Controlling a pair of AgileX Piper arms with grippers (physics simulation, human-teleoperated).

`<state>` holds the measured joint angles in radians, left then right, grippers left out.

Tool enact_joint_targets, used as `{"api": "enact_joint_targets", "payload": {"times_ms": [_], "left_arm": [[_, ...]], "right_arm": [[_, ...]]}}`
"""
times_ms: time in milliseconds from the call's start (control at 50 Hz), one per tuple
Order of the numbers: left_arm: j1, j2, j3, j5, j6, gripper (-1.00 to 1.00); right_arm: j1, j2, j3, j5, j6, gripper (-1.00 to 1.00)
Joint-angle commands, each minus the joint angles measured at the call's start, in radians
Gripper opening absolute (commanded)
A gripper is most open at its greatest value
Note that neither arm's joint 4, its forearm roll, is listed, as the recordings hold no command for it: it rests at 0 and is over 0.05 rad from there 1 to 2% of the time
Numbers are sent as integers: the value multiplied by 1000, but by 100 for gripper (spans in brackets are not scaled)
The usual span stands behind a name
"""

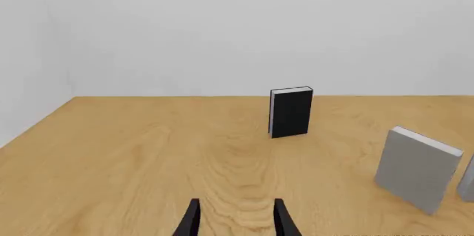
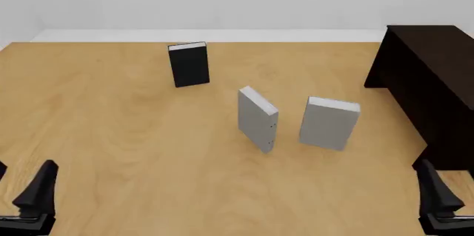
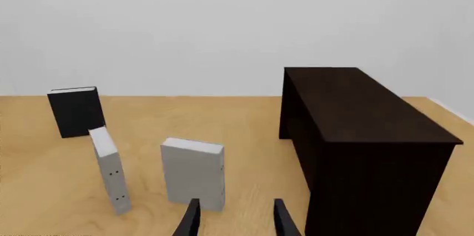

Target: Pick up the book on the right and place it on the cabinet shelf.

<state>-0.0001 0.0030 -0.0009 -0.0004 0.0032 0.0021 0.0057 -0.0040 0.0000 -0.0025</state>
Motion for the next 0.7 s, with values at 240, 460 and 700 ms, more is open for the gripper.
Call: {"api": "enact_joint_targets", "payload": {"times_ms": [240,460,700], "left_arm": [[6,22,-2,-16,19,100],[5,7,0,2,28,100],[-23,78,0,-41,37,100]], "right_arm": [[48,126,-182,33,-87,100],[87,275,-355,51,-203,100],[197,466,-508,67,-346,100]]}}
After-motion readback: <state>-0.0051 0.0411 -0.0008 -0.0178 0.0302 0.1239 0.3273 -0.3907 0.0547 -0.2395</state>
